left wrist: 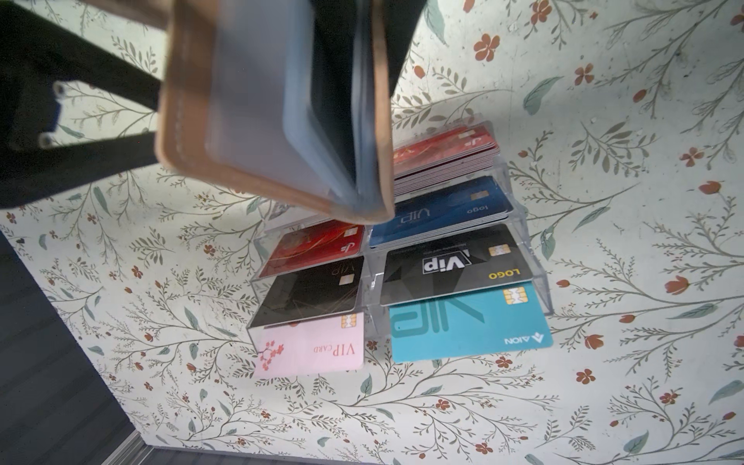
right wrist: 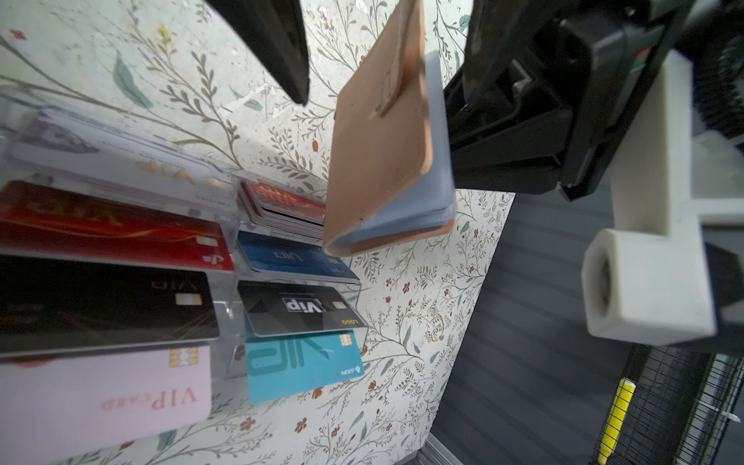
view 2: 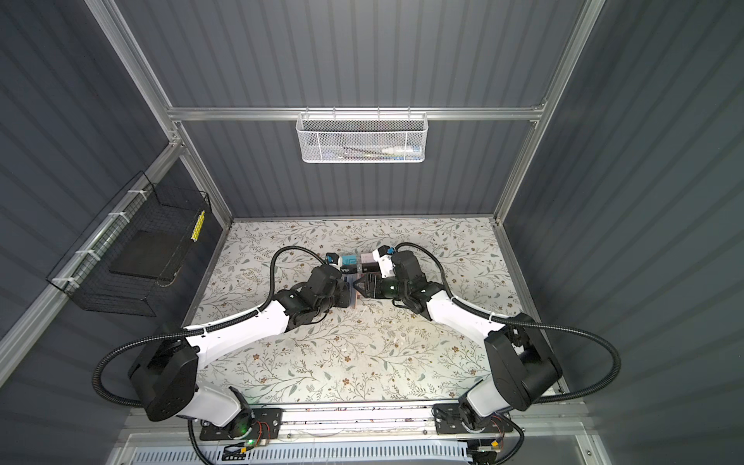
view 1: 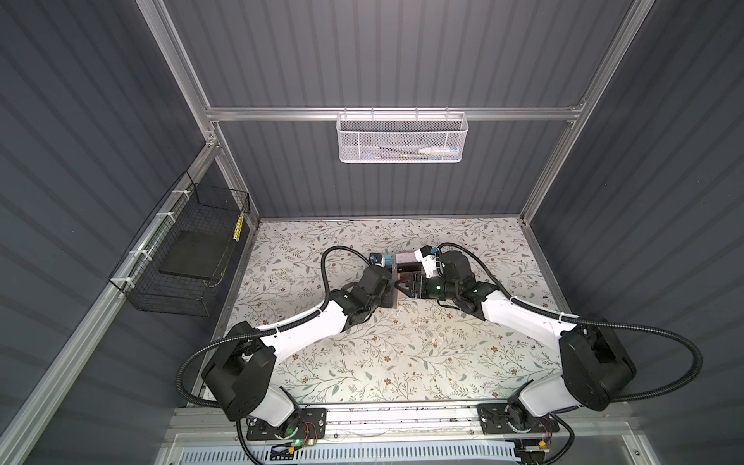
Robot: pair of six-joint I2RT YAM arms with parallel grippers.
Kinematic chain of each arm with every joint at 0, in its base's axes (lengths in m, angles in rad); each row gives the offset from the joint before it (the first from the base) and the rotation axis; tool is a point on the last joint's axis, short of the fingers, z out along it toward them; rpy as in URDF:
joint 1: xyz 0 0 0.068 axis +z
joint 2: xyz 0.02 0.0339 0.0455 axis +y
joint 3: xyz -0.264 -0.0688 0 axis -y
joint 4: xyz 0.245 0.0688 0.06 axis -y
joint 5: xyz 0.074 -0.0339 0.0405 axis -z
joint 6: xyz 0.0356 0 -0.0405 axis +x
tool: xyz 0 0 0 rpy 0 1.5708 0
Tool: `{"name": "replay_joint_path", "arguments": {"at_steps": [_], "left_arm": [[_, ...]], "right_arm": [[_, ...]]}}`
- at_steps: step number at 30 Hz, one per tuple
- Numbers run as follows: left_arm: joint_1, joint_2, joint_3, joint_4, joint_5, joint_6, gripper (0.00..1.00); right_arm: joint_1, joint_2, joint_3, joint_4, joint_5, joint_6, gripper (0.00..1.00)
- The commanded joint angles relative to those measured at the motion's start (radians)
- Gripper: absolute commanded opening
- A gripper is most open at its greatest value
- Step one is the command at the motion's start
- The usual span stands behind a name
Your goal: Take the credit cards out of the card holder
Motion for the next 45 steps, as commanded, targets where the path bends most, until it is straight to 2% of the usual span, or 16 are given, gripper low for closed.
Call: {"name": "replay_joint_path", "arguments": {"at_steps": [1, 14, 26, 29, 38, 45], "left_arm": [[-0.006, -0.029, 0.0, 0.023, -0.003, 0.014, 0.0], [-0.006, -0.043, 0.032, -0.047, -0.049, 0.047, 0.0], [-0.005, -0.015, 0.072, -0.097, -0.043, 0.084, 0.0], [-0.017, 0.003, 0.105, -0.149, -0.084, 0.106, 0.0], [-0.017, -0.005, 0.116, -0.166, -0.095, 0.148, 0.0], [-0.017, -0.021, 0.086, -0.128, -0.075, 0.13, 0.0]], "right_arm": [[-0.001, 0.003, 0.015, 0.01, -0.018, 0.006, 0.62], [-0.004, 0.0, 0.015, 0.006, -0.008, 0.009, 0.62], [-0.016, -0.005, -0.003, 0.046, -0.048, 0.038, 0.62], [-0.018, -0.005, -0.006, 0.057, -0.056, 0.047, 0.63], [-0.024, 0.003, -0.002, 0.051, -0.059, 0.051, 0.63], [-0.026, 0.013, -0.004, 0.063, -0.076, 0.059, 0.62]]}}
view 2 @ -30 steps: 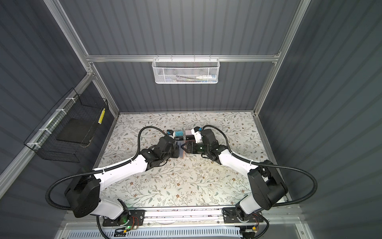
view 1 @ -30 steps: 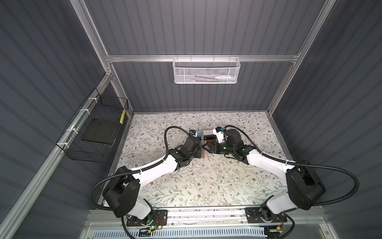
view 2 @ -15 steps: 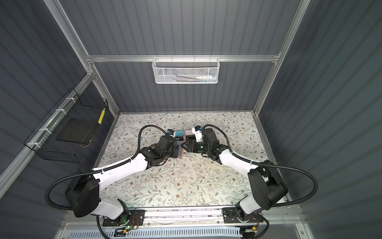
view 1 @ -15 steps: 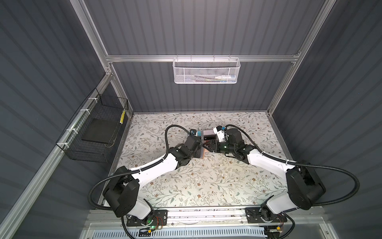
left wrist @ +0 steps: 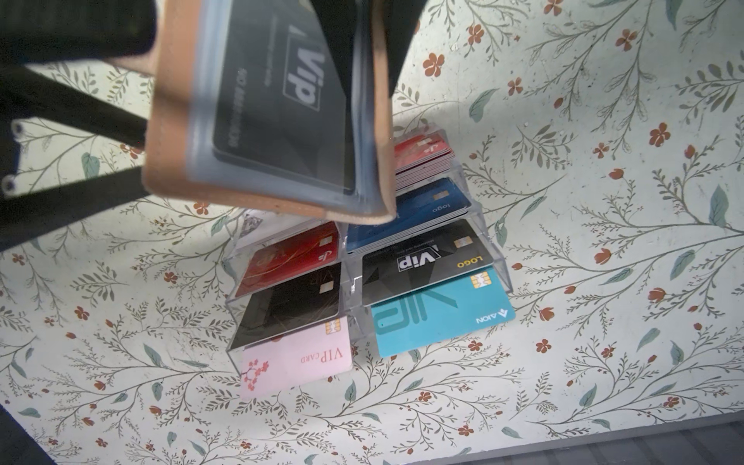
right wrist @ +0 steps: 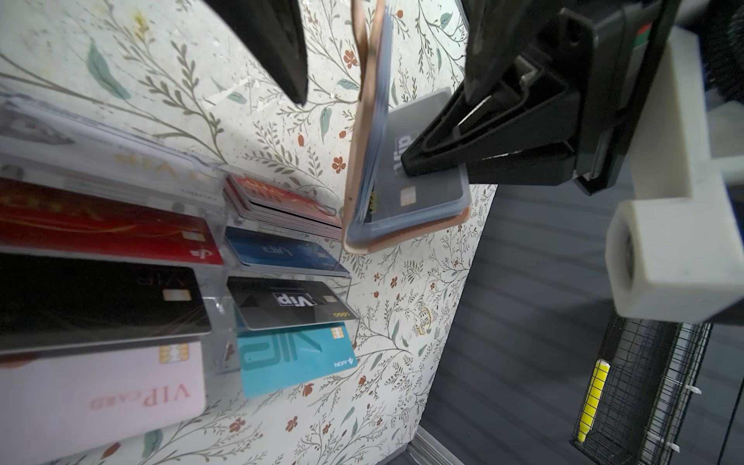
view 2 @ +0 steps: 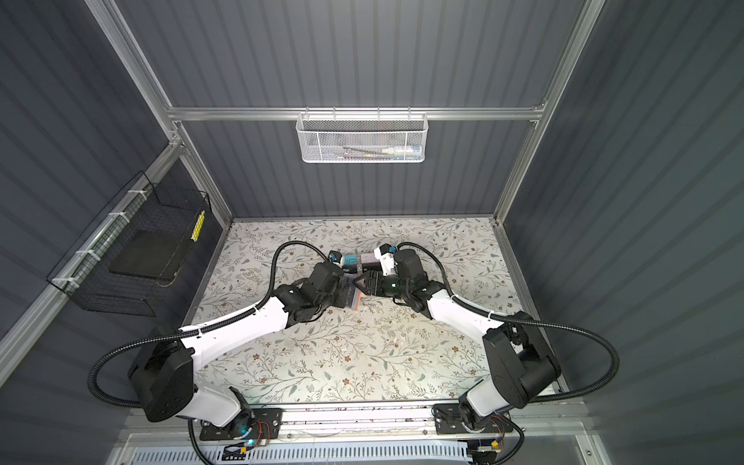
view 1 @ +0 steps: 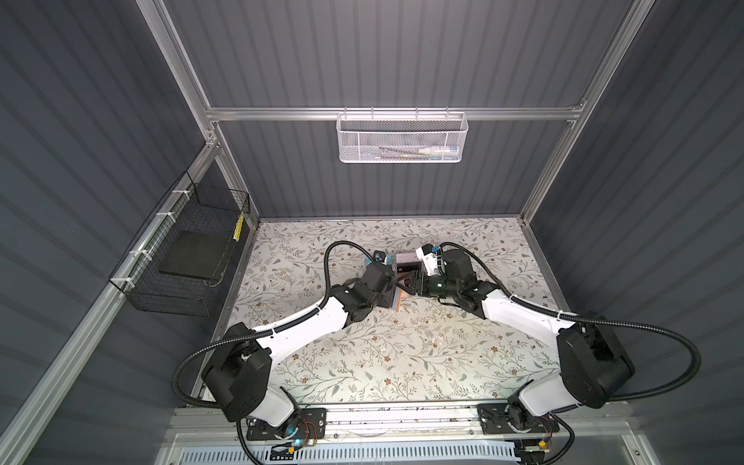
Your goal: Take the credit cards out of the card holder
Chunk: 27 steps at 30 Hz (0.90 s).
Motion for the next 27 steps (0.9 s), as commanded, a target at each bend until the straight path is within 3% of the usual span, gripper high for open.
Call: {"name": "replay_joint_path", "arguments": {"at_steps": [1, 13, 20, 27], "left_arm": [[-0.004, -0.021, 0.004, 0.03, 0.004, 0.003, 0.0], [0.008, -0.095, -0.068, 0.112, 0.039, -0.021, 0.0], [0.127, -0.145, -0.144, 0.196, 0.239, -0.102, 0.0], [0.17, -0.163, -0.175, 0.247, 0.339, -0.132, 0.0]], "right_arm": [[-0.003, 0.01, -0.003, 0.024, -0.025, 0.011, 0.62], [-0.003, 0.032, 0.001, 0.033, -0.038, 0.013, 0.5], [-0.002, 0.012, -0.007, 0.046, -0.053, 0.008, 0.45], [-0.002, 0.015, -0.005, 0.053, -0.074, 0.005, 0.43]]}}
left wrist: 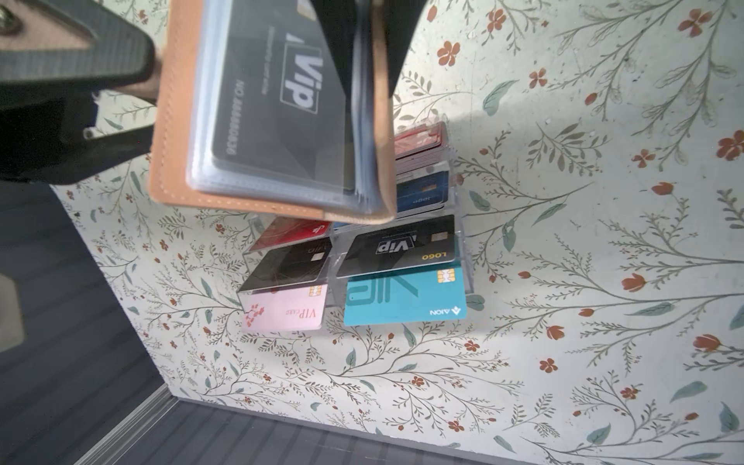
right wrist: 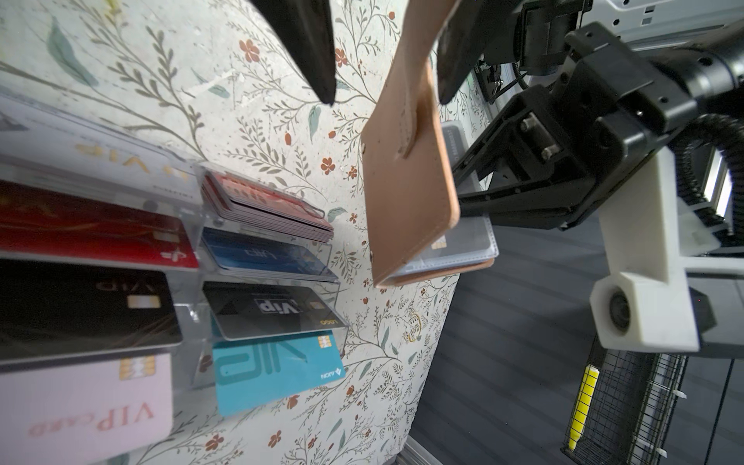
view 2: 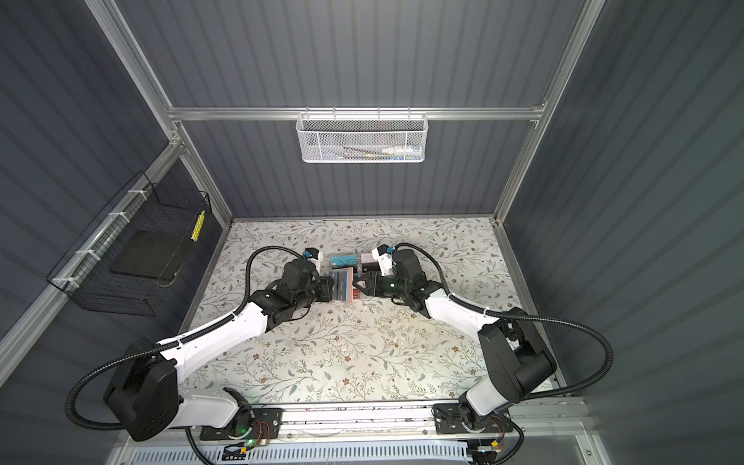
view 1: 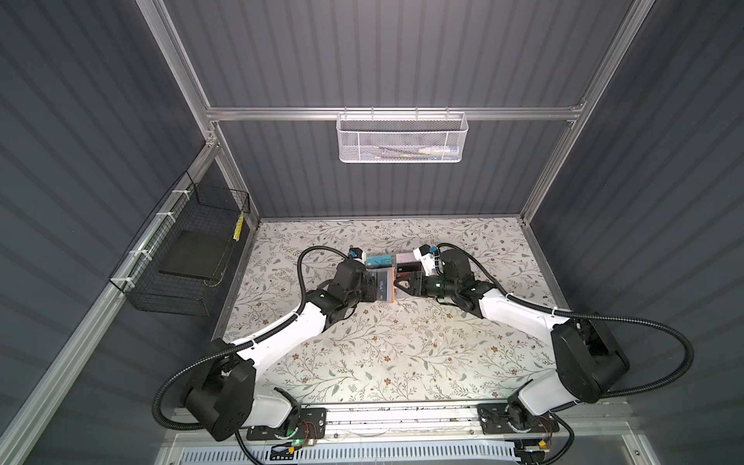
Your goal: Take the credit cards out of the card holder
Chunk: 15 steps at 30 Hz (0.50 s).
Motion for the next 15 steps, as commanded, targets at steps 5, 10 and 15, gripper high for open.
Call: {"name": "replay_joint_path", "arguments": {"at_steps": [5, 10, 15], "left_arm": [[0.001, -0.035, -0.01, 0.077, 0.113, -0.037, 0.0], [0.001, -0.038, -0.015, 0.091, 0.135, -0.038, 0.0], [0.004, -0.048, -0.026, 0.109, 0.15, -0.038, 0.0]], "right_arm": [[0.002, 0.003, 0.001, 0.025, -0.037, -0.007, 0.44], [0.008, 0.014, 0.003, 0.029, -0.04, -0.005, 0.43], [0.006, 0.008, 0.0, 0.031, -0.041, -0.007, 0.35]]}}
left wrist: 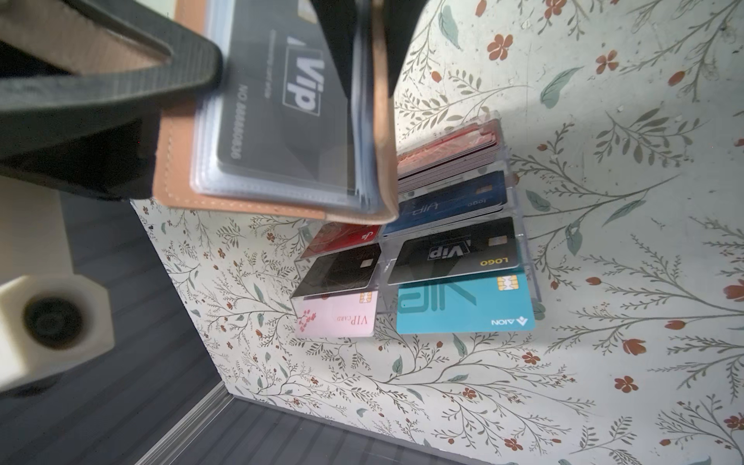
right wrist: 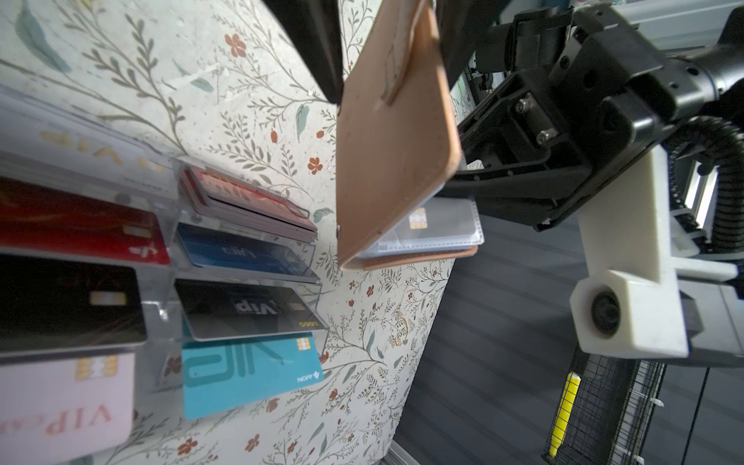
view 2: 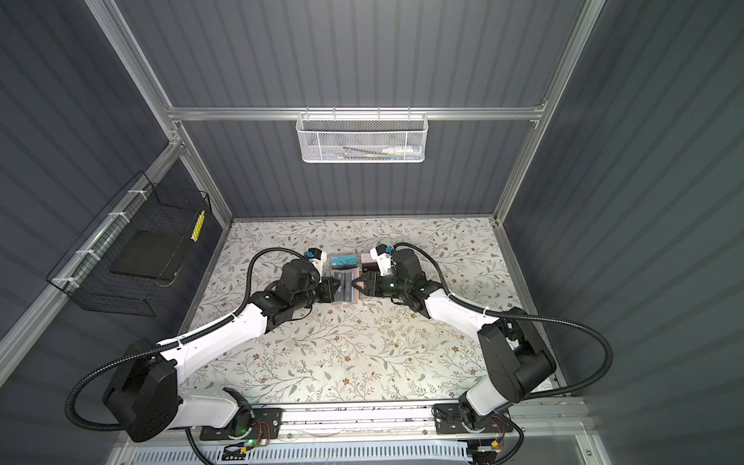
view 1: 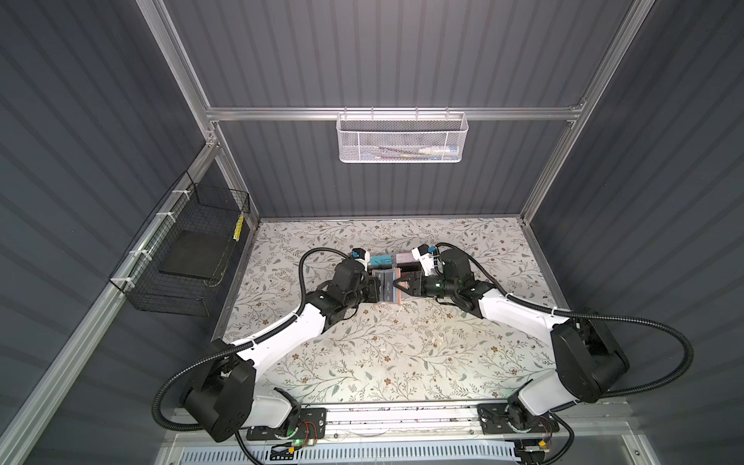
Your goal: Take the credit cards out of the card holder
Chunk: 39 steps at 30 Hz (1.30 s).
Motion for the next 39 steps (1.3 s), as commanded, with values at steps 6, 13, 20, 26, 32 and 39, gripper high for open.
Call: {"name": "replay_joint_path", "arguments": {"at_steps": [6, 13, 20, 26, 32, 39], "left_arm": [[0.014, -0.059, -0.042, 0.114, 0.093, -0.021, 0.0], [0.037, -0.057, -0.072, 0.19, 0.17, -0.046, 0.0], [0.057, -0.065, -0.087, 0.214, 0.194, -0.058, 0.0], [0.079, -0.076, -0.114, 0.272, 0.246, -0.083, 0.0], [0.086, -0.087, -0.131, 0.304, 0.268, -0.094, 0.0], [0.094, -0.097, -0.138, 0.315, 0.274, -0.096, 0.0]], "right_arm": [[0.003, 0.003, -0.006, 0.034, -0.033, 0.001, 0.28], [0.003, -0.009, -0.02, 0.082, -0.068, 0.016, 0.25], [0.008, -0.005, -0.016, 0.084, -0.082, 0.015, 0.23], [0.018, -0.003, -0.013, 0.094, -0.1, 0.011, 0.22], [0.022, 0.001, -0.008, 0.098, -0.108, 0.008, 0.23], [0.03, 0.01, -0.002, 0.089, -0.112, -0.002, 0.24]]}}
